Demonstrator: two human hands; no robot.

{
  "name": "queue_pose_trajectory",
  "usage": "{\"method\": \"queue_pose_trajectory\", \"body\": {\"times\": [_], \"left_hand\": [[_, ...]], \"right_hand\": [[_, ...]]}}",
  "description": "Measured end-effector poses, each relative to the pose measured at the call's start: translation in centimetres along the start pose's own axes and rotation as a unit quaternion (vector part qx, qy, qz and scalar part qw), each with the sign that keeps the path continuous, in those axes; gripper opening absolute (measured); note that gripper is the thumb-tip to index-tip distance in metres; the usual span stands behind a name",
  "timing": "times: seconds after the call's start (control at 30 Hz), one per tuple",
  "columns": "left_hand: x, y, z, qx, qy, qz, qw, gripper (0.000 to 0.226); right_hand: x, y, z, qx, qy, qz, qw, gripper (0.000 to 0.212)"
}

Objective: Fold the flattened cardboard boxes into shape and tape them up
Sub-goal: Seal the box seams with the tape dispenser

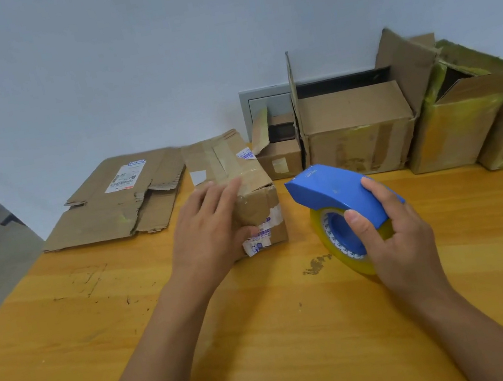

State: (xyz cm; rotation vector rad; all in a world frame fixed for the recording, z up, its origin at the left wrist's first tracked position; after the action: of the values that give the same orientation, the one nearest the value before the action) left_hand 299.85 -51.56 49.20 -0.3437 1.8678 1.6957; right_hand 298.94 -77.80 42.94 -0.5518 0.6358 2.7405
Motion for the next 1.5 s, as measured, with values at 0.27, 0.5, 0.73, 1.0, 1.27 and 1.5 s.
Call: {"method": "queue_pose_trajectory", "body": {"times": [0.27,0.5,0.73,1.0,1.27,1.5], "left_hand": [[-0.2,1.2,0.4,0.025,-0.045,-0.043,0.998,0.049],[0.6,1.6,0.8,0.014,-0.099,-0.006,0.995,0.059],[0.8,1.6,1.1,0.043,-0.098,0.001,0.994,0.059],[1.3,1.7,2.6,0.059,-0.106,0.022,0.992,0.054],[0.5,1.6,9.0,0.497,0.261,0.003,0.828,0.024],[-2.8,0.6,8.1,0.68,0.334,0.105,0.645,0.041]], "right_hand": [[-0.1,0.5,1.5,-0.027,0.031,-0.014,0.999,0.066],[-2.1,4.2,7.8,-0.123,0.143,-0.053,0.981,0.042],[-6.5,0.5,14.8,-0.229,0.171,0.045,0.957,0.035],[-9.0,-5.0,16.3,-0.242,0.122,0.146,0.952,0.032],[-9.6,-5.9,16.0,-0.241,0.101,0.172,0.95,0.032],[-9.5,-6.2,16.6,-0.231,0.113,0.189,0.948,0.033]]}}
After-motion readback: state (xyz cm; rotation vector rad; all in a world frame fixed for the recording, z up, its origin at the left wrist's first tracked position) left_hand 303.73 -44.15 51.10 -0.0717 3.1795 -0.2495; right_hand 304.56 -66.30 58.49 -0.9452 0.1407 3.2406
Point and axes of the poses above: each hand's wrist, its own x-axis away from the middle knuckle, its own y-axis out of the back of the hand, z = x × y, the point moved 10 cm from there along -x, towards the middle knuckle, and after that the axes turned 2 degrees about -x, right-handed, at the moved point
